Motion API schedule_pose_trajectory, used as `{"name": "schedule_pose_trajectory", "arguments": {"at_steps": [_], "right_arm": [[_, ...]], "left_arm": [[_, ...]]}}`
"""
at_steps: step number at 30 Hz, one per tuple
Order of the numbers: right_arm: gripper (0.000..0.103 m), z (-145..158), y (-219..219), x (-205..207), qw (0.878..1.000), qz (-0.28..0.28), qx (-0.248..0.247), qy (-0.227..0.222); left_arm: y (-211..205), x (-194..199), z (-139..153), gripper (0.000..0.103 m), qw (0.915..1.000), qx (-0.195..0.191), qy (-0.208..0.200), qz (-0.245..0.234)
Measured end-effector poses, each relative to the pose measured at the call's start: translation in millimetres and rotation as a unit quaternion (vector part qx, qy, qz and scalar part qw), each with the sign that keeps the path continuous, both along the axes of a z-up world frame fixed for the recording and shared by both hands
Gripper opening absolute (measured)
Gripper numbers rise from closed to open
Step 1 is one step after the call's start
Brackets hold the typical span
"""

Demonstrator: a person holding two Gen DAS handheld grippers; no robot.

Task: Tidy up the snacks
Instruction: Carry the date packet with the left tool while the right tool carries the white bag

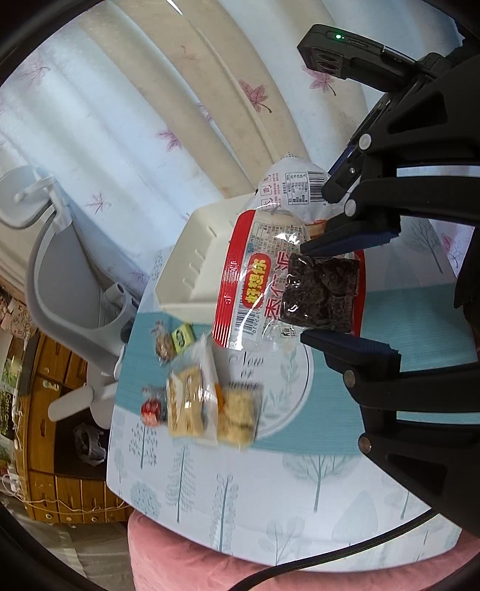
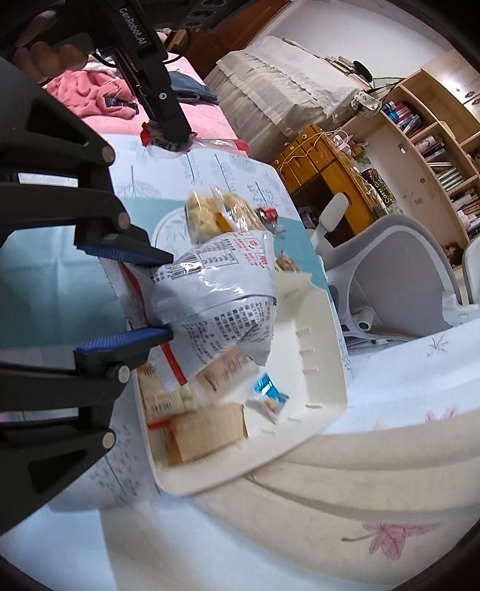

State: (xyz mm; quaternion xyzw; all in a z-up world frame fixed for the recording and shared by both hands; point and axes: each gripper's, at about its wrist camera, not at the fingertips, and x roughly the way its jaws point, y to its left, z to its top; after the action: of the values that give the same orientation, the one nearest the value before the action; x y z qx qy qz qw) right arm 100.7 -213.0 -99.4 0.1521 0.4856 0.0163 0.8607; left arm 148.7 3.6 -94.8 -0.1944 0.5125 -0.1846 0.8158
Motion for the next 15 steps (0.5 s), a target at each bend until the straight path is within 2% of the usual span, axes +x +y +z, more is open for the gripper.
{"name": "schedule_pose_trajectory", "arguments": {"at_steps": [7,15], "right_arm": [[0.034,-2.8,-45.8,7.9,1.000,0.014,-0.009,0.004],[0.034,-3.3,-77.6,13.0,0.999,0.033,-0.024,0.003]], "left_arm": [[-48.5,0.9,-3.8,0.038,1.0000,0.002,-0.003,0.004],[-91.6,9.4,-6.5,0.038,0.9999,0.000,-0.010,0.001]]}}
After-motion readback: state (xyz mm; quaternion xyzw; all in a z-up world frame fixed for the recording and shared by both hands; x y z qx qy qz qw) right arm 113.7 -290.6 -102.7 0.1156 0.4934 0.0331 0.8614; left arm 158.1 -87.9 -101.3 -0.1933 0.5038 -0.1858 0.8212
